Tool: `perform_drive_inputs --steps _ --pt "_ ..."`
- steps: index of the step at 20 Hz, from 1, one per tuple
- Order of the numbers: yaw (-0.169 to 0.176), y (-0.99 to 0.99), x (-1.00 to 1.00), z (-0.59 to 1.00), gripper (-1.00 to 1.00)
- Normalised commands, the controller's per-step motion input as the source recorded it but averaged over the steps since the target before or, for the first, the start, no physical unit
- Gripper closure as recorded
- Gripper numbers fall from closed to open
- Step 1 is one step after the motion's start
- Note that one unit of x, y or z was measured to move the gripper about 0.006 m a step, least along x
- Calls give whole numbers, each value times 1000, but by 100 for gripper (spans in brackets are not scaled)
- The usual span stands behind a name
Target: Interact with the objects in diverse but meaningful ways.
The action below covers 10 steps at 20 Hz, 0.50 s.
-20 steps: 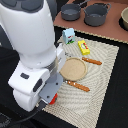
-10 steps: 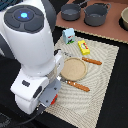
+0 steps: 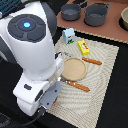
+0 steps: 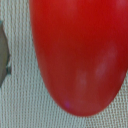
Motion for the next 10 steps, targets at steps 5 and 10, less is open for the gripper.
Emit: perform_drive_inputs --steps 5,10 --pt "-10 -197 127 -163 100" --pt "-10 -105 60 -10 100"
